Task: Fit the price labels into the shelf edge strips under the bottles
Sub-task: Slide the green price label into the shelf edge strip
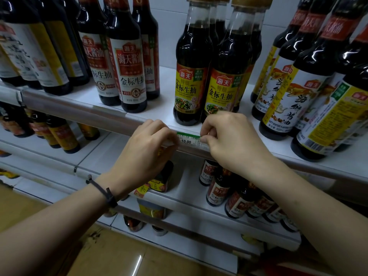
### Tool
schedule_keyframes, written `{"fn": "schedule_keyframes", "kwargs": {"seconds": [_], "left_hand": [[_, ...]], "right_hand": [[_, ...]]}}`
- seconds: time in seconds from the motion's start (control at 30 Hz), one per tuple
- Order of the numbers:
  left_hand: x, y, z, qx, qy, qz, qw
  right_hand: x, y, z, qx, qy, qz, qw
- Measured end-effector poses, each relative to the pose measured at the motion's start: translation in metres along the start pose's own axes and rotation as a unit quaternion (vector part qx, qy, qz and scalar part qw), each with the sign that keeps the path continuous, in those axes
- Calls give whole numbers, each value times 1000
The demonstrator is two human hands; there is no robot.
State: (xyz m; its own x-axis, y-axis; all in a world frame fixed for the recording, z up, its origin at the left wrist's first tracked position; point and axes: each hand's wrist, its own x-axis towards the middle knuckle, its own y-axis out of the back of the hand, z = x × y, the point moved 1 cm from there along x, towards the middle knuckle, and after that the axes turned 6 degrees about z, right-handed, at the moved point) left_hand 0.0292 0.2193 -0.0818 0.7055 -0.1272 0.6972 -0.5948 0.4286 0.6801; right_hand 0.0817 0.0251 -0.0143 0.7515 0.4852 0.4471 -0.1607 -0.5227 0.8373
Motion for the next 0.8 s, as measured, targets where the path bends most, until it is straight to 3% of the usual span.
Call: {"fn": "schedule_keyframes", "kwargs": {"seconds": [0.2, 0.6, 0.8], "left_hand": [[0, 1, 0, 6, 1, -8, 1000], [3, 1, 4, 31, 12, -21, 999], [4, -1, 5, 51, 2, -24, 998]], "right_hand": [[-2, -7, 3, -23, 12, 11, 1000], [-5, -7, 16, 38, -13, 2, 999], [-8, -5, 24, -11, 7, 0, 1000]]}}
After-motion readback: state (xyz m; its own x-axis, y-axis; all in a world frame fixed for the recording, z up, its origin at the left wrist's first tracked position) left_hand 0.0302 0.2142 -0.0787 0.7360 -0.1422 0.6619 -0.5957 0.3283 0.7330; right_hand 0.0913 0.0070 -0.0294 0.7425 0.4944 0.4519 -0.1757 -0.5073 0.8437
